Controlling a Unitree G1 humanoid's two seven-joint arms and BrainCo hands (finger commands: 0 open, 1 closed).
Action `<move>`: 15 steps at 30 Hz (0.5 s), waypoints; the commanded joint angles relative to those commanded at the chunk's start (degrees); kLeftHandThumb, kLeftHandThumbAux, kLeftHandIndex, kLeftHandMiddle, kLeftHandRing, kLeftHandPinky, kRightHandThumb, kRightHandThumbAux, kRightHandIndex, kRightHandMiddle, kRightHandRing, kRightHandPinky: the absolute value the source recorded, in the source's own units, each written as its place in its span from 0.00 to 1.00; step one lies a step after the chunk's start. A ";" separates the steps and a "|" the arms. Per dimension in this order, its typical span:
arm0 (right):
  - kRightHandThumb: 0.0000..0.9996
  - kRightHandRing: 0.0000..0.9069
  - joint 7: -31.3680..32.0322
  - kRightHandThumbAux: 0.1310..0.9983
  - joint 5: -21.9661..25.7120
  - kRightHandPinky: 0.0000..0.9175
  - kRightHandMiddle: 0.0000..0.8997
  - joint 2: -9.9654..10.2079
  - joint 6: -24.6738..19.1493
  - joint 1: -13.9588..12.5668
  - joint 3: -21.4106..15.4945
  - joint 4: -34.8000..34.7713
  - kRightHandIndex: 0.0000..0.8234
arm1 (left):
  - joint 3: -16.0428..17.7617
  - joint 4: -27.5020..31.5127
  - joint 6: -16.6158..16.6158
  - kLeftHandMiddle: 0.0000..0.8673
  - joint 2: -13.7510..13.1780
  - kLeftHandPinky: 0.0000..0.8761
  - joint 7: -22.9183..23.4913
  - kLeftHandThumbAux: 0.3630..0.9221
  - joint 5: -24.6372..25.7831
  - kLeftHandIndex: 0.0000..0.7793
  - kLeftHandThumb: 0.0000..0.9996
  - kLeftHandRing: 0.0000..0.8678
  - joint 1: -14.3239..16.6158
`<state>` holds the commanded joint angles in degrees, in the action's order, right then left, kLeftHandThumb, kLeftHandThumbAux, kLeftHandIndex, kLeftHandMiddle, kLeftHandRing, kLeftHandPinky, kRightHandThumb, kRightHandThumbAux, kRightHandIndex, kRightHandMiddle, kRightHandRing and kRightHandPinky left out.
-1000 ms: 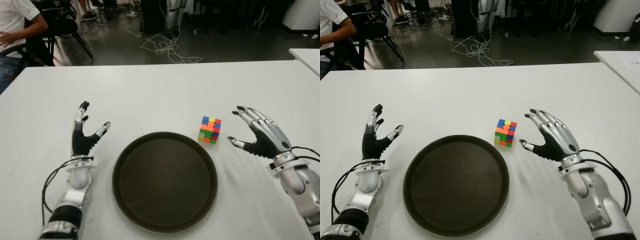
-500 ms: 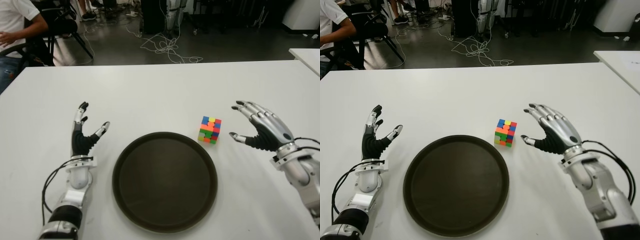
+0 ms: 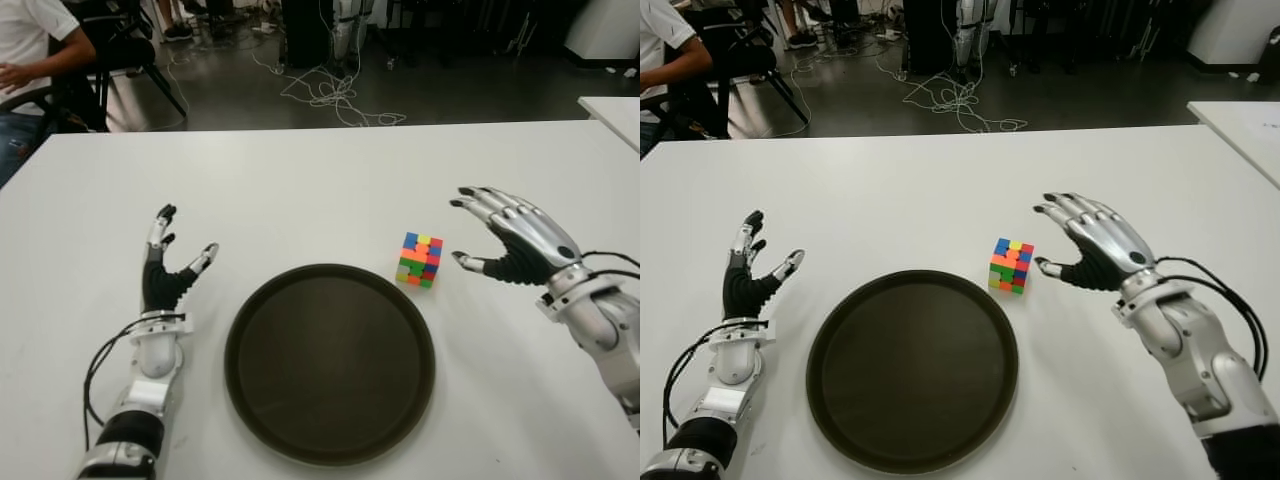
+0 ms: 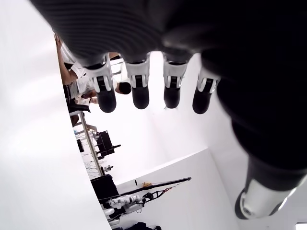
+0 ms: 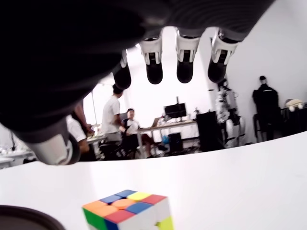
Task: Pick up the Rubik's Cube and put it in the plate
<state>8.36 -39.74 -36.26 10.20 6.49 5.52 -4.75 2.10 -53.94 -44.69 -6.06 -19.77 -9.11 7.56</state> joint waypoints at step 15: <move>0.44 0.00 3.21 0.50 -0.38 0.00 0.00 -0.29 -0.98 2.67 1.11 -0.39 0.00 | 0.96 0.55 0.26 0.05 0.91 0.00 0.36 0.52 1.53 0.01 0.21 0.01 -0.25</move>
<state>11.57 -40.12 -36.55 9.22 9.15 6.62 -5.15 3.06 -53.39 -44.43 -5.15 -19.41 -7.58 7.31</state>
